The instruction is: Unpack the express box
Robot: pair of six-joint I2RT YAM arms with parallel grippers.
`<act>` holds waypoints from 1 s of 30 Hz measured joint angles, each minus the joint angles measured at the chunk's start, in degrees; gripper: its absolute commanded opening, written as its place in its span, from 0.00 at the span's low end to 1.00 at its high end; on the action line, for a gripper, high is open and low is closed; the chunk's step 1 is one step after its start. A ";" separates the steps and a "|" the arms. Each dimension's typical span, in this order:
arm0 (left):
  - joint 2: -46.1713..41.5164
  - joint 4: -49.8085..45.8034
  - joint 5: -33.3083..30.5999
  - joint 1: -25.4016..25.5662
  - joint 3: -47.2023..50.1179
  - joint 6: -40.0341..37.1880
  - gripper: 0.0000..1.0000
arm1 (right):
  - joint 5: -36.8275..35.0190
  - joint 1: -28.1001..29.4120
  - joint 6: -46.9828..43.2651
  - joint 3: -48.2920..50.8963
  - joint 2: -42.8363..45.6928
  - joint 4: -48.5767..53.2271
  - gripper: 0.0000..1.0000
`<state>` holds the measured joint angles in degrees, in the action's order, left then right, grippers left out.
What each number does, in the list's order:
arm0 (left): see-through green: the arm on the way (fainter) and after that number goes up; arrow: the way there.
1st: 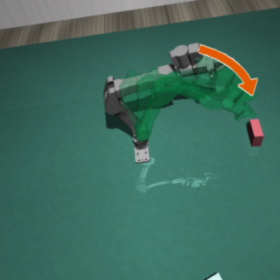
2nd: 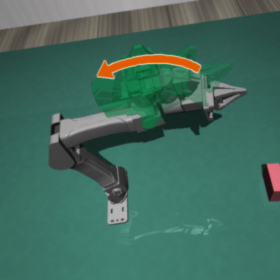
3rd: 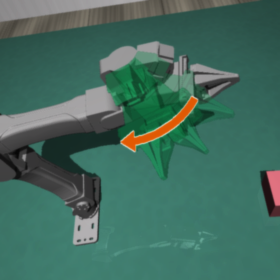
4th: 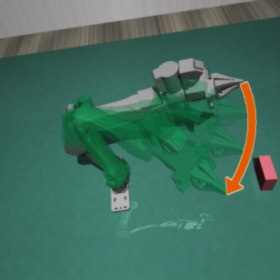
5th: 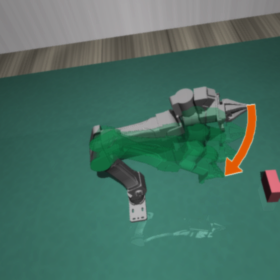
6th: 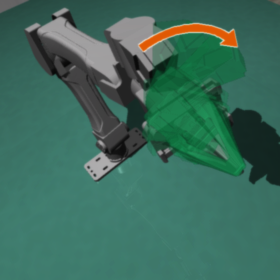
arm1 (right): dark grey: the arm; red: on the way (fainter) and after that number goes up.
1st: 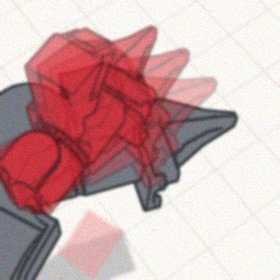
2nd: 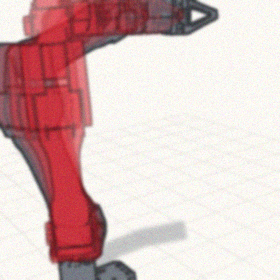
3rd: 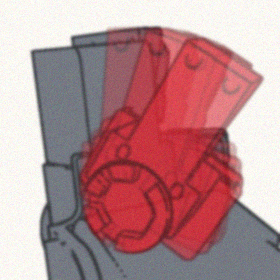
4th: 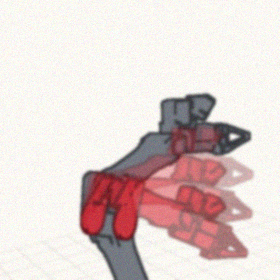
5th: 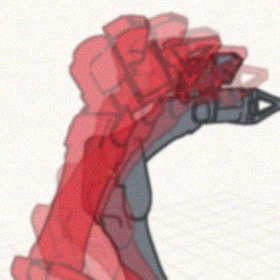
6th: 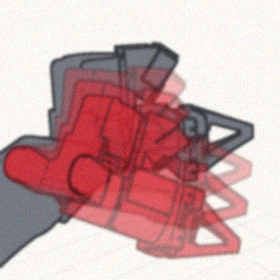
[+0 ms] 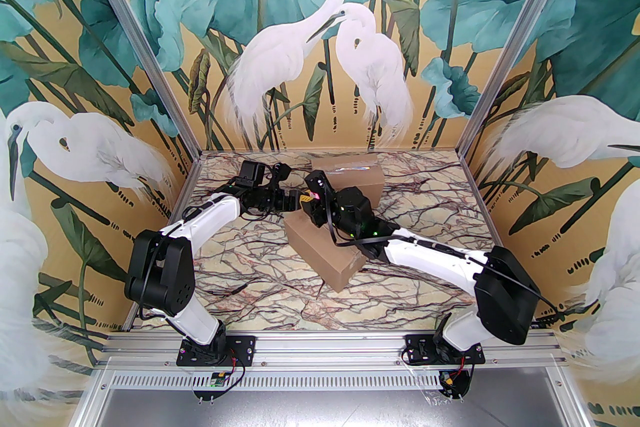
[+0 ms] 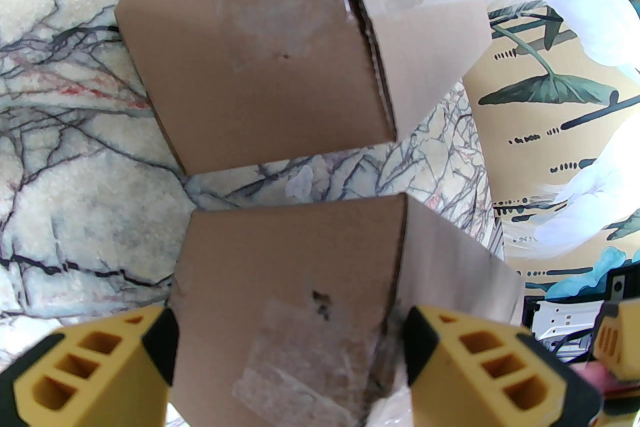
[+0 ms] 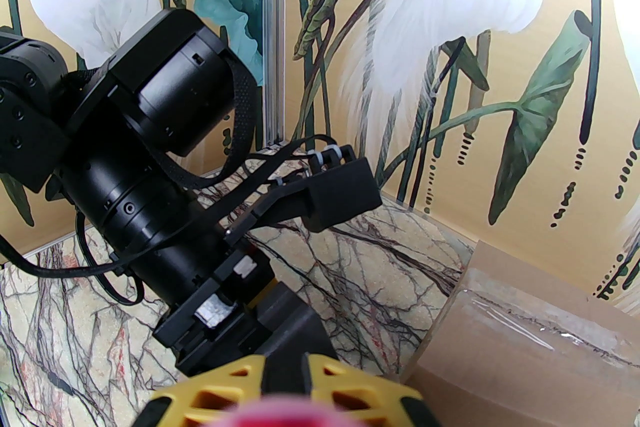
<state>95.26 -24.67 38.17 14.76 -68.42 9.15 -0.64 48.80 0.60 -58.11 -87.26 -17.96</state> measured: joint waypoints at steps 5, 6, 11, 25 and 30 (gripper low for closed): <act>0.02 -0.61 0.35 0.24 -0.11 -0.85 0.82 | -0.28 0.00 -0.52 1.27 1.05 0.07 0.00; 0.00 -0.76 0.33 0.26 -0.17 -0.98 0.84 | -0.44 0.00 -0.63 1.31 1.14 0.11 0.00; -0.85 -1.53 -1.07 0.28 -0.20 -1.05 0.93 | -0.61 0.00 -0.68 1.33 1.11 0.11 0.00; -3.54 -4.55 -3.50 3.63 1.07 -0.76 0.92 | -0.61 0.00 -0.83 1.33 1.11 -0.09 0.00; -3.39 -4.42 -3.91 3.63 1.31 -0.17 0.91 | -0.61 0.00 -1.14 1.33 1.11 -0.02 0.00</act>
<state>91.88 -29.08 34.26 18.39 -67.11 8.97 -1.26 48.80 -0.54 -56.77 -86.15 -17.98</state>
